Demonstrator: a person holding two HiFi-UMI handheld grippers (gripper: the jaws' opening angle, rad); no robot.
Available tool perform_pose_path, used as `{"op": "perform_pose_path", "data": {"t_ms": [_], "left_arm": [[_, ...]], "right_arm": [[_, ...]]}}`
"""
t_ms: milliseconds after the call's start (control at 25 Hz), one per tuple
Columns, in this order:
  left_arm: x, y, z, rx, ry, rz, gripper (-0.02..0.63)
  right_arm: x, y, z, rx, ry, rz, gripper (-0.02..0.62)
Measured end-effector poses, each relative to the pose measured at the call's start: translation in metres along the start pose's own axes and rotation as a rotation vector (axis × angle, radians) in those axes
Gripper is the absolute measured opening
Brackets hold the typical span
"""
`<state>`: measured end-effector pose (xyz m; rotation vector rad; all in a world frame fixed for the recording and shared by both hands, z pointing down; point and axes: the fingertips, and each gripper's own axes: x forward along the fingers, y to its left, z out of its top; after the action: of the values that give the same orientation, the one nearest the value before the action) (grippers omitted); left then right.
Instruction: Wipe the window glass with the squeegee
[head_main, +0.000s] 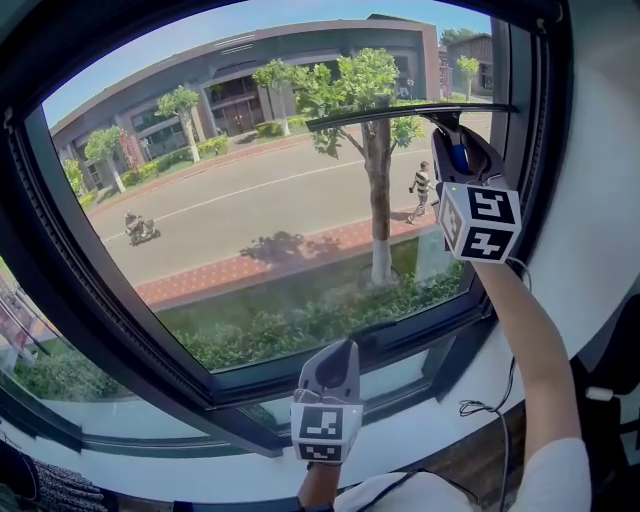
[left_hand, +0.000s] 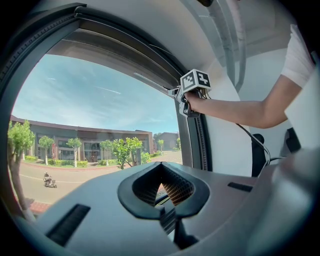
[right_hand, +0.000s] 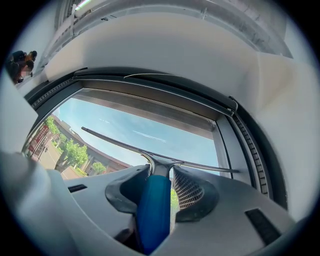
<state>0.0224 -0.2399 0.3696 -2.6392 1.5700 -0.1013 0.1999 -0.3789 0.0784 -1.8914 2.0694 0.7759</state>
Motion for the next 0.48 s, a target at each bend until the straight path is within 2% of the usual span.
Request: {"op": "perform_pose_path", "data": {"t_ms": [480], "left_arm": [[-0.001,-0.006,-0.002,-0.001,0.000,-0.003,0.002]], "right_arm": [[-0.011,0.005,-0.019,0.040,0.022,-0.004,0.149]]}}
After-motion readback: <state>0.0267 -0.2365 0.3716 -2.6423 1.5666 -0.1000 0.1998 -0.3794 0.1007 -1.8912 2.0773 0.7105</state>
